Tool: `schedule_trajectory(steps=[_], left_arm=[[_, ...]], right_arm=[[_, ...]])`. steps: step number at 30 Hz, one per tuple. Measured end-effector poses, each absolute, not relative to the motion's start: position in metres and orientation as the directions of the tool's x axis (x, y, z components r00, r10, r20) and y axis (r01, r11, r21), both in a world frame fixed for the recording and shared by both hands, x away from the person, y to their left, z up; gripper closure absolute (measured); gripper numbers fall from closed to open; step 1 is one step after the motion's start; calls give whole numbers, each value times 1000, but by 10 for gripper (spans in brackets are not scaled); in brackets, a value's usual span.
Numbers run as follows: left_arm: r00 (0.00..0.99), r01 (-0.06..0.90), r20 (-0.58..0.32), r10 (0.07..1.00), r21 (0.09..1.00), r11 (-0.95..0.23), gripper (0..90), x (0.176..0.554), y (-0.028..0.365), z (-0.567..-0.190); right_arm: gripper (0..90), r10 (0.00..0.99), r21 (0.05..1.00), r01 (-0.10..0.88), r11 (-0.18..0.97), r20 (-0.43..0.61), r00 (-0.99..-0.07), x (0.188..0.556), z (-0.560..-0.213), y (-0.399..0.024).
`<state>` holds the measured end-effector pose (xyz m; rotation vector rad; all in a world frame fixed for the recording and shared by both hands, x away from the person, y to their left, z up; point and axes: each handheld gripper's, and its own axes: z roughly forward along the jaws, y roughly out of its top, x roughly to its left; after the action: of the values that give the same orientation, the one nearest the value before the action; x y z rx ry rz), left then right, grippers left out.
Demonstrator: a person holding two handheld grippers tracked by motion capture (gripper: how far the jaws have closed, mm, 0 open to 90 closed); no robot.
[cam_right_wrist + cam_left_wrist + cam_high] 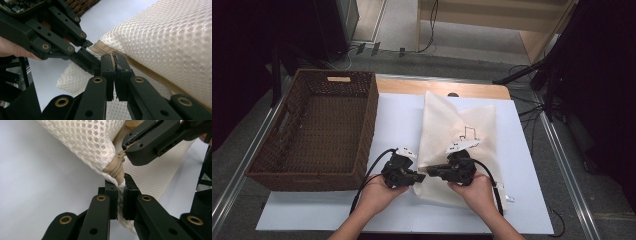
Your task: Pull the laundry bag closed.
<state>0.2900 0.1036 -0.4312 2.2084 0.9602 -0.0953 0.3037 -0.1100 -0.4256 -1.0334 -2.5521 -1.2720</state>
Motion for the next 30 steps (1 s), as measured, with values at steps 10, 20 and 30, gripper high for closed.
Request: schedule_trajectory(steps=[10,20,30], left_arm=[[718,661,-317,619,588,-466,858,292,109,-429],[694,684,-347,631,591,-428,861,295,114,-427],[695,687,-340,634,573,-446,811,297,112,-432]], right_arm=[[883,544,663,623,414,368,-754,304,-428,-112],[885,550,685,595,420,329,-767,300,-424,-112],[884,530,670,592,447,335,-779,299,-426,-109]])
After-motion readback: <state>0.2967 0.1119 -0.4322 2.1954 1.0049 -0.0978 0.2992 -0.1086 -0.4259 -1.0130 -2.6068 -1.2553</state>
